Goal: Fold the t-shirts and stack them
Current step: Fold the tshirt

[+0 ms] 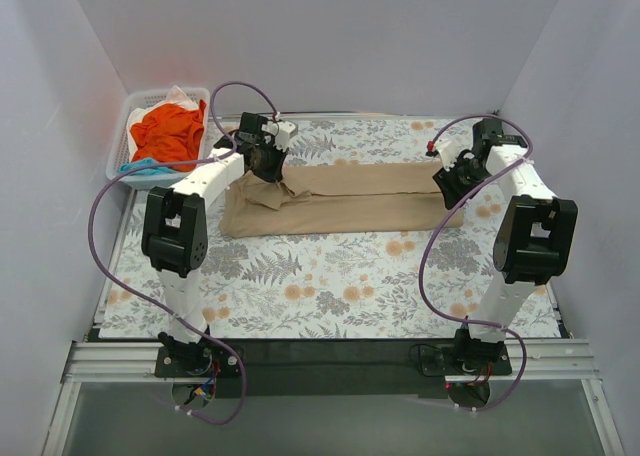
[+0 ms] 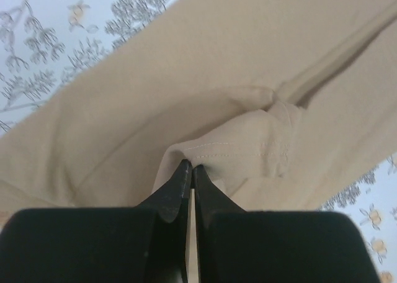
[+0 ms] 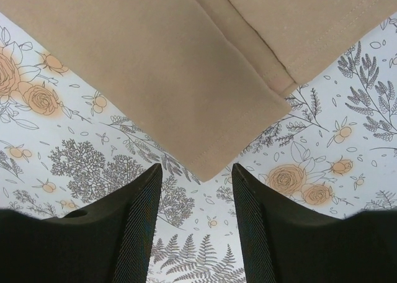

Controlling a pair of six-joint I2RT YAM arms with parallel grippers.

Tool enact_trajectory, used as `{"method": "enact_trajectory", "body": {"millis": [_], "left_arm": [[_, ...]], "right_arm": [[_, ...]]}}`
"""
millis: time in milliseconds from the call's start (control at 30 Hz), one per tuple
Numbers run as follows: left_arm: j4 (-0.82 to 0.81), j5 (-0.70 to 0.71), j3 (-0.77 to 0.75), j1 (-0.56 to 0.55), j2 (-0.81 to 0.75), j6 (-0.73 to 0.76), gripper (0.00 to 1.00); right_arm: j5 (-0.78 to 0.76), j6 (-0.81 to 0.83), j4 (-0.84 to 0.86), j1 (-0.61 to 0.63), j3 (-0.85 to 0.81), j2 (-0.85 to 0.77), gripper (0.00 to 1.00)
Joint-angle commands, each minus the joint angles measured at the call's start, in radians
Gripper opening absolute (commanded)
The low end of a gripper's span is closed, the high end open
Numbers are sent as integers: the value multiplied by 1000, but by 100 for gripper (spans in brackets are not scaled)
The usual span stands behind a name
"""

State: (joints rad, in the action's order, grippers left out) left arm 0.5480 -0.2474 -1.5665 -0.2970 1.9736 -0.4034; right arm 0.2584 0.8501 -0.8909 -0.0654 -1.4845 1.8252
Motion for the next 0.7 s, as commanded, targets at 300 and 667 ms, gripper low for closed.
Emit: {"method": "enact_trajectory", "body": {"millis": [300,667], "left_arm": [[-39,27,-130,71,94,-44,53],[-54,-158,69,99,-84,-25,43]], "right_arm": [[28,-9,-11,-5,-49,26,48],[68,-36,-11,-4,-30,34,42]]}}
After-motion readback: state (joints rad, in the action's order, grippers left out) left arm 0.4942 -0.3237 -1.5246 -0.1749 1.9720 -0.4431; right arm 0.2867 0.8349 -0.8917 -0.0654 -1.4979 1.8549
